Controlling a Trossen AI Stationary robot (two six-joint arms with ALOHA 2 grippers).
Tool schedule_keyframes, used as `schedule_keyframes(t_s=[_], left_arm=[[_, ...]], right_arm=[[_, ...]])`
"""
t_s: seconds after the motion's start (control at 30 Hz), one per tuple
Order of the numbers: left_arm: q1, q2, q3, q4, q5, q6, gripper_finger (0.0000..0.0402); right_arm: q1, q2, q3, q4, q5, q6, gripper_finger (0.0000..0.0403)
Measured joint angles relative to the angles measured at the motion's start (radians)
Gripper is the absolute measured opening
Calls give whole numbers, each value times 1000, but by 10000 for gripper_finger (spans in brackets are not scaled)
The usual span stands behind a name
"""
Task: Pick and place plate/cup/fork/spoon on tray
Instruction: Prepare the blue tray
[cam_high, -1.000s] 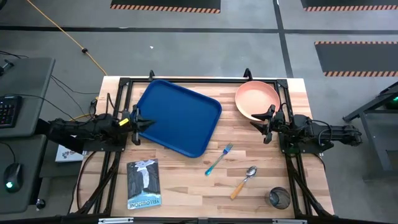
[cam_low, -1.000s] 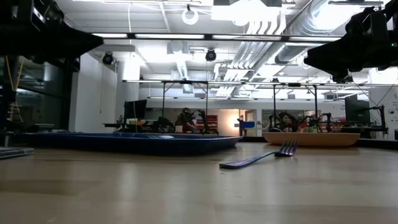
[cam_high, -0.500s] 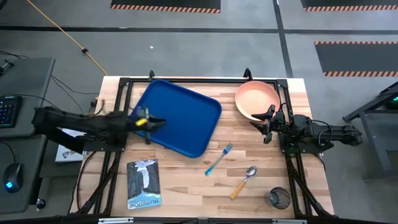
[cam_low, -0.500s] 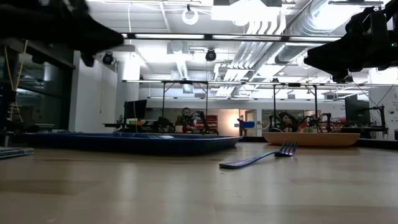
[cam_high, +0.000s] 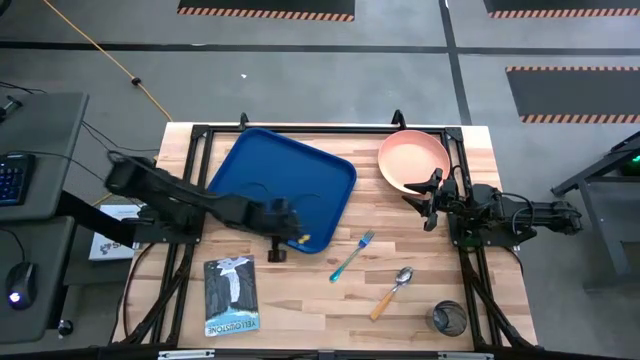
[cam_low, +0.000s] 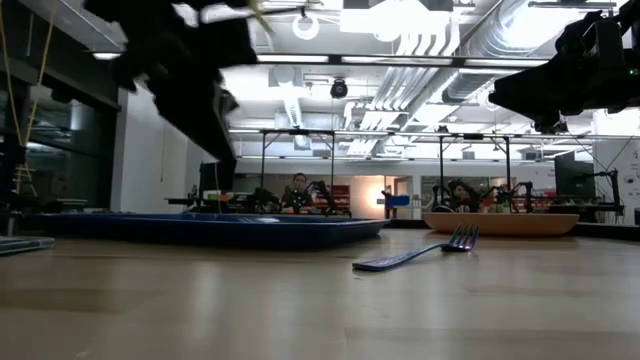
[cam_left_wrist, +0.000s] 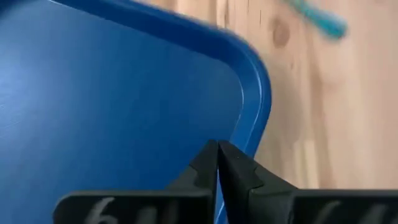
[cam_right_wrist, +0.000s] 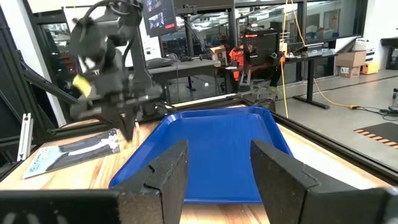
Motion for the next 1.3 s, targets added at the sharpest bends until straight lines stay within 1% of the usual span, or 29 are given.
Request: schedule_keyframes(t_s=[0.13,0.23,0.4,0.6,0.73,0.9,1.07,1.23,1.3], left_arm=[[15,161,110,6,-2,104,1],[26,250,181,-3,28,173,1],[39,346,263,-22,100,243,0],[46,445,321,-15,129,323,0],[46,482,357,37,126,356,0],[66,490,362,194,113,384,0],[127,489,363,321,76,378,0],[197,474,361,369,57,406,0],[226,464,364,415,39,439,0]], right_arm=[[0,0,0,0,0,0,165],[0,0,0,0,0,0,165],[0,0,0,0,0,0,165],[0,0,0,0,0,0,165],[0,0,0,0,0,0,165],[0,0,0,0,0,0,165],[0,0,0,0,0,0,165],[0,0,0,0,0,0,165],[0,0,0,0,0,0,165]])
